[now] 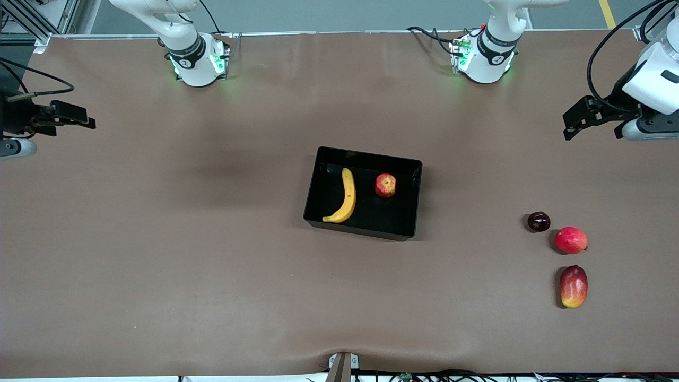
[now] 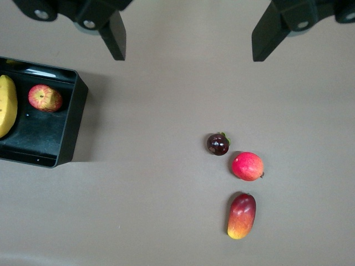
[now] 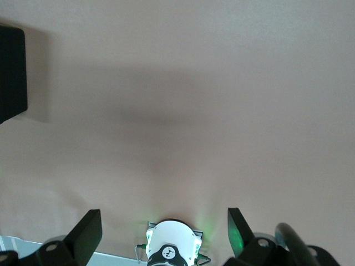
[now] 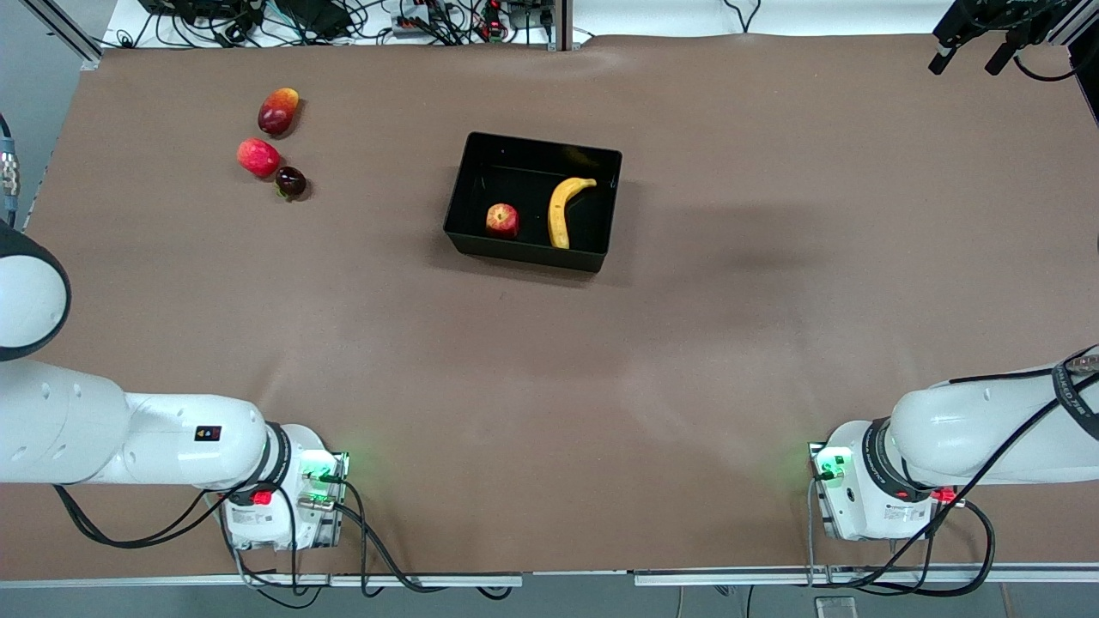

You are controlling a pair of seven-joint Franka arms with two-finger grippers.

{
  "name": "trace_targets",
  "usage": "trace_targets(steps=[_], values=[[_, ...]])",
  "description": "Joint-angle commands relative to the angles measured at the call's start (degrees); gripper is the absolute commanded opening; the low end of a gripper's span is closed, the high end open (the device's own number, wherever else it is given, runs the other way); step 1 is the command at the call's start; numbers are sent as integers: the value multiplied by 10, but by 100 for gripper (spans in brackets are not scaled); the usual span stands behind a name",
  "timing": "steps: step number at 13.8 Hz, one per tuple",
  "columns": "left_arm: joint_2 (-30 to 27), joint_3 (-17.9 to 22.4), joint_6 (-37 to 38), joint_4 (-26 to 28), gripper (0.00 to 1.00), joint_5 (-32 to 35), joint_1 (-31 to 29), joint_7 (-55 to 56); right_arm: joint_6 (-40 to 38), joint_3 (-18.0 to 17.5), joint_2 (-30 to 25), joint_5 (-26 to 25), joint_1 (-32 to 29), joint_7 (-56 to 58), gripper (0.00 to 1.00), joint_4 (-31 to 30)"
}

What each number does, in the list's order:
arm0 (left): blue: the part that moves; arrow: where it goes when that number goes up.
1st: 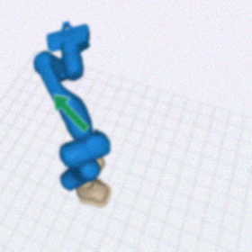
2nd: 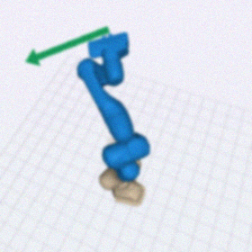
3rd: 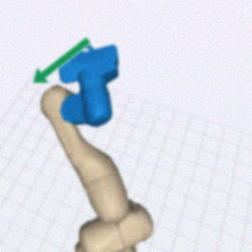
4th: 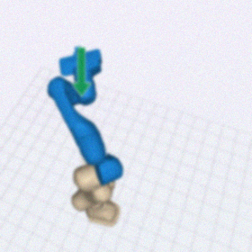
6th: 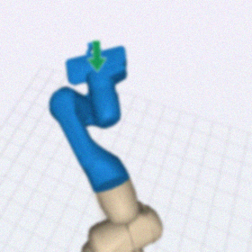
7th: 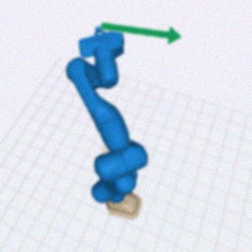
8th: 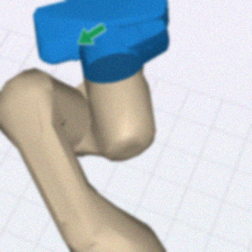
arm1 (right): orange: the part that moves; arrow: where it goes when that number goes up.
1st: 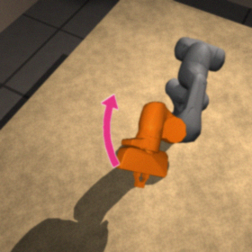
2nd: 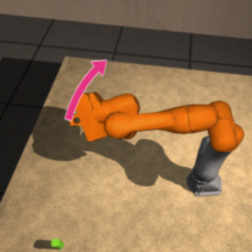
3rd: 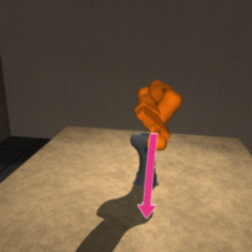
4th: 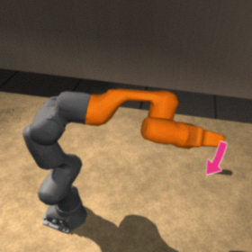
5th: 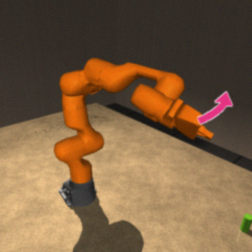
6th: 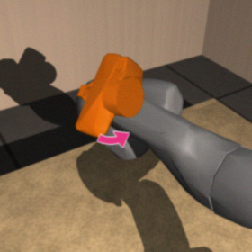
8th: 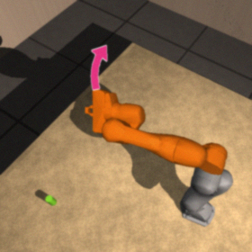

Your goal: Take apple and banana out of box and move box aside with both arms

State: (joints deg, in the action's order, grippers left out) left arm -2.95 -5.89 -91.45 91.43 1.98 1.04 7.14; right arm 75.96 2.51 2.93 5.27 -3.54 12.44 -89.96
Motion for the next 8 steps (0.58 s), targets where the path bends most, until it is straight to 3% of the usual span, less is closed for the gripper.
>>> trace_targets(steps=[1,6,8], values=[[4,-3,12,-15,100,3,-9,2,-5,-8,11,8,-5,2,100,15],[30,-12,13,-15,100,2,-5,5,-4,-8,11,8,-7,3,100,15],[56,-41,12,-7,100,2,10,24,-5,-8,13,7,-10,3,100,15]])
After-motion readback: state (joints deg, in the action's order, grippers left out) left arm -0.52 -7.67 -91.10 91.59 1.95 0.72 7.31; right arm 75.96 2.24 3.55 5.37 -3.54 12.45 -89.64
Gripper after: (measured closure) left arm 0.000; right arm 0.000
